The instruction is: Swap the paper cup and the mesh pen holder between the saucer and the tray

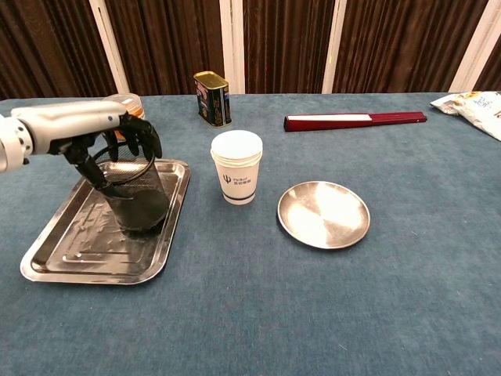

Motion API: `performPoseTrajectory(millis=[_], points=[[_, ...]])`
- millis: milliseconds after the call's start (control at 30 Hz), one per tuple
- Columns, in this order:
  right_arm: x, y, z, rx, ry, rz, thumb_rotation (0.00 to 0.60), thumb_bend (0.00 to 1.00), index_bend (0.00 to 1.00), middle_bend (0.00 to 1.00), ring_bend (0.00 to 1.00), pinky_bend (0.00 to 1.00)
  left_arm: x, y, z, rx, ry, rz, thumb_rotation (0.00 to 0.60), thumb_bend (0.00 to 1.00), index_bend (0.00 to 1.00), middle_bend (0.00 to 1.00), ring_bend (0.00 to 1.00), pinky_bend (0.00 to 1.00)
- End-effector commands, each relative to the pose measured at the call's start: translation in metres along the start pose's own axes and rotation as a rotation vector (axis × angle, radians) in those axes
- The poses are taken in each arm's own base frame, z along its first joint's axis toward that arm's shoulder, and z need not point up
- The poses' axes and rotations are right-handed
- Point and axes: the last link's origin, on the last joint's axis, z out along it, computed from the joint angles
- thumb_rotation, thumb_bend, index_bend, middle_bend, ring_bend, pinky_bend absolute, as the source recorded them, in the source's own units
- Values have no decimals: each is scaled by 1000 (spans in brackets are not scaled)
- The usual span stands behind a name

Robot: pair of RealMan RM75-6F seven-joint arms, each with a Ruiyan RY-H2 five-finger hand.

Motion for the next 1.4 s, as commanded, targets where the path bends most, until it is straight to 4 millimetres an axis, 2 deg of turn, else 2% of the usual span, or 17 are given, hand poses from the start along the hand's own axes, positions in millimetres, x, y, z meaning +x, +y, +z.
performPoseTrajectory(millis=[33,167,300,467,800,867,967,1067,1133,1400], points=[[0,0,0,-2,0,5,600,0,0,11,2,0,16,5,-11,-37,16,-54,600,443,405,345,294,399],[0,1,1,-9,2,13,600,0,0,11,3,0,33,21,-21,-100,8,-60,600,443,406,341,294,399],[1,1,2,-15,8,13,600,0,0,11,3,0,33,51,-22,-184,-41,-76,600,442,405,335,294,399],[2,3,1,-21,14,16,600,0,1,11,4,0,19,82,-14,-251,-79,-62,600,440,396,333,294,398],[9,9,1,-28,32,44,600,0,3,11,7,0,-14,103,3,-231,-94,24,600,418,387,312,287,389],[10,10,1,-30,34,48,600,0,3,11,7,0,-18,104,5,-228,-87,41,600,386,380,293,276,385],[11,12,1,-29,38,49,600,0,4,11,7,0,-21,106,7,-226,-80,57,600,267,333,232,217,364],[12,12,1,-26,39,50,600,0,3,11,7,0,-23,109,6,-230,-78,63,600,99,262,113,70,311],[12,12,1,-25,39,48,600,0,3,11,7,0,-22,111,4,-235,-85,54,600,28,234,62,28,293],[11,12,0,-21,21,33,600,0,3,11,7,0,-15,114,-4,-262,-138,25,600,5,229,57,27,306]])
